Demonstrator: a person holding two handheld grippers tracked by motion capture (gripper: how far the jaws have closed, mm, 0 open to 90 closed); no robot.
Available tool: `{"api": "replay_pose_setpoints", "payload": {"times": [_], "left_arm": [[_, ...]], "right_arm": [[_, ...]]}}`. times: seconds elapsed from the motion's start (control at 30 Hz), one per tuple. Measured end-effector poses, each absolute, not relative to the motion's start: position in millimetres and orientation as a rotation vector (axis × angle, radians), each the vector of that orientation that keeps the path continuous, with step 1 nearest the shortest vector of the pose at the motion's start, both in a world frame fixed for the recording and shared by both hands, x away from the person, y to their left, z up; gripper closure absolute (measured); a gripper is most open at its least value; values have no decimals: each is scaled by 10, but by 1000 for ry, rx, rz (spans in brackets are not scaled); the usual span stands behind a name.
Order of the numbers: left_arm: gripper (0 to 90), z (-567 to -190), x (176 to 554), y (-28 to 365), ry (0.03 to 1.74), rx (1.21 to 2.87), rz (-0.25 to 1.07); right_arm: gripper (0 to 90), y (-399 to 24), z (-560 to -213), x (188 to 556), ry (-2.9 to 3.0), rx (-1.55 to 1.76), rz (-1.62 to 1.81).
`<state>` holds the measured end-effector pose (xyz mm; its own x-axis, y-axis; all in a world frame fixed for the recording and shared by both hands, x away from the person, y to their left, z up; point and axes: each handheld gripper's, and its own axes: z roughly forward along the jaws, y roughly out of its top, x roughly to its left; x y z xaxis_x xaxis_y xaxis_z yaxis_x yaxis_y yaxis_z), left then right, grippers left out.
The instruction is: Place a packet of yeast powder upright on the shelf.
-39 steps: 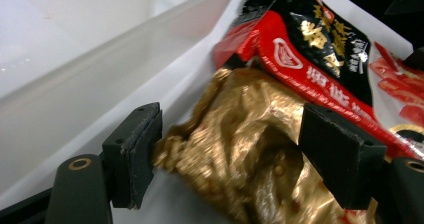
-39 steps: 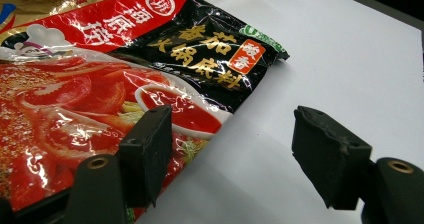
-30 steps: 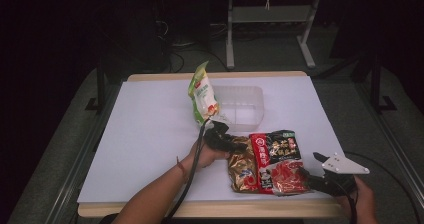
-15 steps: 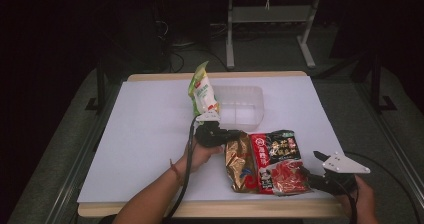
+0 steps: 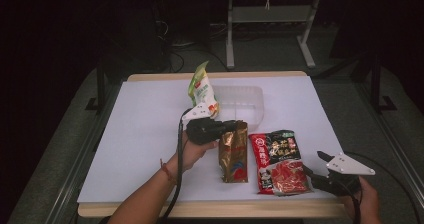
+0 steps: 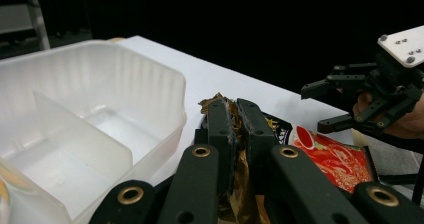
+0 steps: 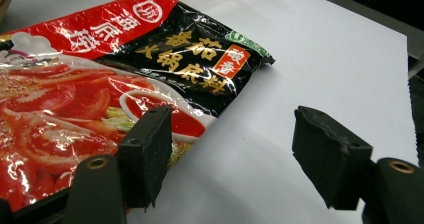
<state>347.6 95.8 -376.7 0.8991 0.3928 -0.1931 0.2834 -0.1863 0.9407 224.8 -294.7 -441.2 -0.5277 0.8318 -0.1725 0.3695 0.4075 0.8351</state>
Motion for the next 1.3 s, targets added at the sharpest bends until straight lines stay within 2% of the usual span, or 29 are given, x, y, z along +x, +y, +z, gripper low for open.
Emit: {"api": "replay_pose_setpoints", "payload": {"times": [0.83,1.3], "left_arm": [[861,-3476,3426,1213,530,1636,184],[861,-3154,3424,1267,565,1521,291]], "right_arm": [[315,-2940,-4421,2236,2092,1013,1016],[316,-2937,-4427,2235,2093,1015,1011]]}}
